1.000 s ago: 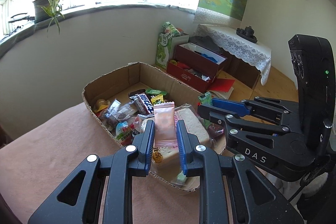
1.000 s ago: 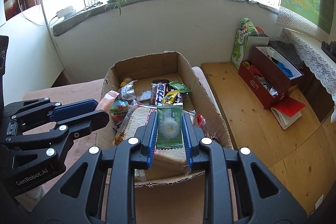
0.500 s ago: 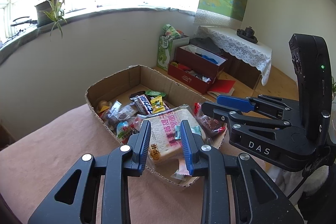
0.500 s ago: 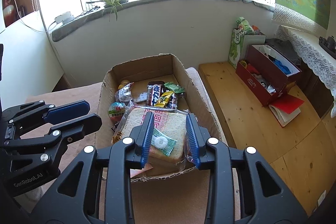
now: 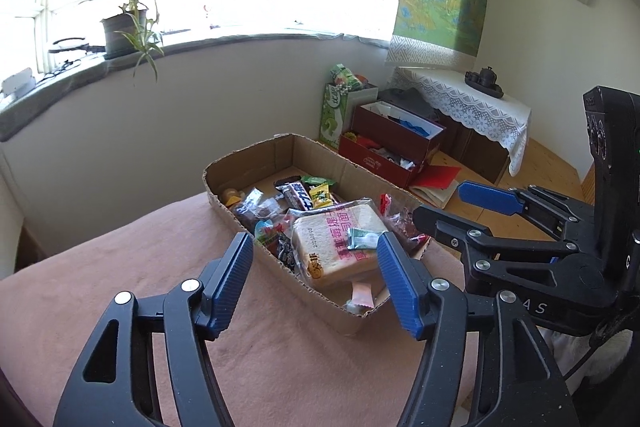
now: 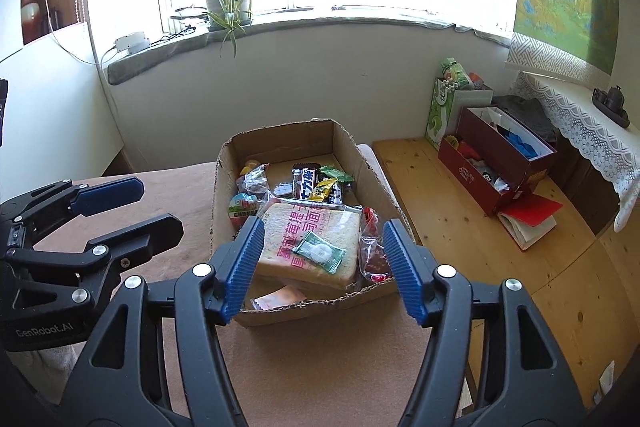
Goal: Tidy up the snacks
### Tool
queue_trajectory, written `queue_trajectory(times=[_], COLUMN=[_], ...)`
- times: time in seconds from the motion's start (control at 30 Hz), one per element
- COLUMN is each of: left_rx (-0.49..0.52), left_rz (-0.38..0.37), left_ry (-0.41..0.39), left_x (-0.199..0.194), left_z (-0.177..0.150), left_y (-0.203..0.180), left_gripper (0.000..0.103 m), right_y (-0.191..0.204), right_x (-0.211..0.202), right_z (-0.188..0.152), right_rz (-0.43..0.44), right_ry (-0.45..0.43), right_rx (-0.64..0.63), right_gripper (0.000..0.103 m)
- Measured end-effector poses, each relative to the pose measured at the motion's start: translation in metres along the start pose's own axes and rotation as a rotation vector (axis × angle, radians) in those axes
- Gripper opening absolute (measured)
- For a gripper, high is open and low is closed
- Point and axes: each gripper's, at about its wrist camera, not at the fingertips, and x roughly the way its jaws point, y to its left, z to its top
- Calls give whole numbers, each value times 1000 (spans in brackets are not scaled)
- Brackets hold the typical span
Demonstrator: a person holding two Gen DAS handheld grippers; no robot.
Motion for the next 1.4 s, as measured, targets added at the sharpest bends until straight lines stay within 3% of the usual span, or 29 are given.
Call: queue_trajectory(times=[0.1,0.13,0.2,0.77,1.4], left_rx=[-7,-12,-23,-75,-63], left_rz=[31,38,45,141,144], left_ry=[-26,-31,-37,-41,-68], left_x=[-12,-16,-22,-46,-59], left_z=[-7,-9,-15,-44,-46], left_y=[2,4,7,23,14], left_gripper=[75,77,78,80,80], right_y=[6,8,12,36,43], right_x=[-10,-12,-20,-47,-51], right_z=[-5,-7,-12,-38,-39], right_rz=[-14,-25,-47,-165,-163], right_ry=[-9,-13,-37,-74,-74], right_rx=[-5,-7,-8,-14,-33], right_gripper=[68,80,91,92,92])
